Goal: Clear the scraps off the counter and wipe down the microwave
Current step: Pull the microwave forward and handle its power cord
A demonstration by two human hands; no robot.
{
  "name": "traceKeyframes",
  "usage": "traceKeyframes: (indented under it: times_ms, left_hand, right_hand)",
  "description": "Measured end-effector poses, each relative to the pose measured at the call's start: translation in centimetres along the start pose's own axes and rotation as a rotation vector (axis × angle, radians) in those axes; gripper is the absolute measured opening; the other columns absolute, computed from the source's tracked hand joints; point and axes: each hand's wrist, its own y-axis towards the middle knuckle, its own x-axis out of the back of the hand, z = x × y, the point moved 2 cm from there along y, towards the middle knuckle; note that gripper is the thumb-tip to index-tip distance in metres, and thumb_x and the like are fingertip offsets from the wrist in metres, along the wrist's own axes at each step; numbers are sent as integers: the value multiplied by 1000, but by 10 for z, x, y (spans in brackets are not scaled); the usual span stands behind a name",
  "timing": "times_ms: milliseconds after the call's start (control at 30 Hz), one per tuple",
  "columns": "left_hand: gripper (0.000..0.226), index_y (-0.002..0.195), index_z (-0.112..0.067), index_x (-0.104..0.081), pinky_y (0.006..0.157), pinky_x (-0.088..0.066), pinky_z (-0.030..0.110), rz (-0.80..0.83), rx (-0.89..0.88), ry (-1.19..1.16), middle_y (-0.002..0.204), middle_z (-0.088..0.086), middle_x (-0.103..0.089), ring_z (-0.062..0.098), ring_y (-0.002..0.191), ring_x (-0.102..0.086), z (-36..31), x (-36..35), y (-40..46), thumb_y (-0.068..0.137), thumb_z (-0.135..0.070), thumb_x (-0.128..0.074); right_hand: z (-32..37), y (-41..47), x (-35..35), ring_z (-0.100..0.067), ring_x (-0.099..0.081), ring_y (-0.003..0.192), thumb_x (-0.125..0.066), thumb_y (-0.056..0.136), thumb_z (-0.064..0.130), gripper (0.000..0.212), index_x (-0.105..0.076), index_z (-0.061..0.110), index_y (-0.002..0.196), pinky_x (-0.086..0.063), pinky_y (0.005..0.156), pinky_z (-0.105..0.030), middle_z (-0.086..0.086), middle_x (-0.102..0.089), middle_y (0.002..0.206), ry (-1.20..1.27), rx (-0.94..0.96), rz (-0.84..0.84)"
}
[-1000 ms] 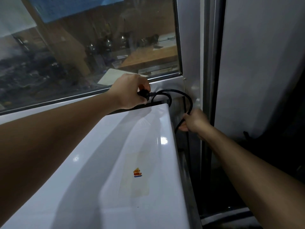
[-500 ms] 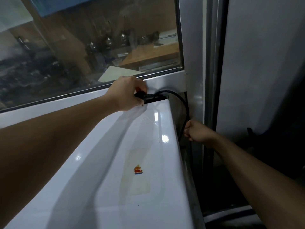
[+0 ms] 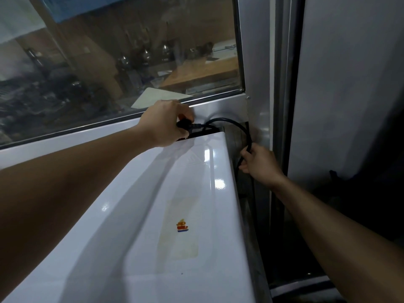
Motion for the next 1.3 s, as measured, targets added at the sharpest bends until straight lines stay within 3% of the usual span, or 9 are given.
traceKeyframes:
  times_ms: [133,267,400,500,633,733,900,1133,1300]
  left_hand:
    - [28,101,-21,-68,78,-53,44,13,18,-10,97,0,-65,24,85,-58,0,-4,-1,75,-13,-73]
    - [28,100,-24,-67,77,-53,45,9,32,0,97,-3,-64,23,85,-58,-2,-3,-1,75,-14,-73]
    - [30,102,-25,-67,77,-53,45,9,35,0,101,-2,-64,24,88,-59,-5,-2,-1,75,-14,-72]
    - [30,103,-25,-67,77,-53,45,5,35,-1,103,-1,-64,24,88,-58,-6,-2,-2,76,-14,-72]
    - [29,103,-25,-67,76,-54,44,-1,36,4,103,-1,-63,23,87,-57,-6,-2,-2,76,-14,-73]
    - [29,103,-24,-68,77,-54,45,-4,38,-2,103,-1,-62,24,88,-57,-5,-2,-2,76,-13,-73]
    - [29,101,-25,-67,76,-53,43,-12,32,4,100,-2,-61,24,87,-56,-4,-1,-2,75,-13,-73]
    - [31,106,-24,-68,78,-54,44,-24,29,12,105,2,-63,26,91,-58,-5,-1,-4,78,-12,-72]
    - [30,104,-27,-68,73,-52,40,-101,32,33,102,1,-62,27,93,-57,-4,-5,-6,78,-11,-68]
  right_hand:
    - [-12,-3,-3,-21,-59,81,-52,93,19,3,-50,20,91,-49,68,-31,-2,-60,83,-131,4,121]
    - [-12,-9,2,-11,-55,70,-57,92,25,16,-49,18,103,-37,56,-23,-2,-61,77,-168,25,157]
    - [-9,-15,3,-21,-60,85,-61,89,24,29,-48,12,113,-43,67,-27,-11,-64,93,-161,5,166]
    - [-9,-18,2,-21,-59,89,-61,89,23,36,-45,10,118,-40,67,-25,-9,-64,100,-147,-10,156]
    - [-9,-23,4,-18,-55,94,-61,89,24,48,-39,10,128,-39,79,-25,-7,-60,110,-149,-48,150]
    - [-7,-25,7,-11,-49,95,-62,89,24,54,-35,10,134,-34,80,-20,-1,-56,111,-185,-37,158]
    - [1,-27,13,-12,-49,95,-61,89,25,60,-29,12,139,-38,73,-19,-8,-57,124,-258,-22,146]
    - [26,-36,20,-28,-39,130,-63,87,26,71,-22,12,144,-35,106,-34,-13,-36,144,-354,49,104]
    - [37,-42,20,-27,-31,136,-63,87,27,75,-18,16,146,-28,109,-35,-10,-27,149,-383,69,92]
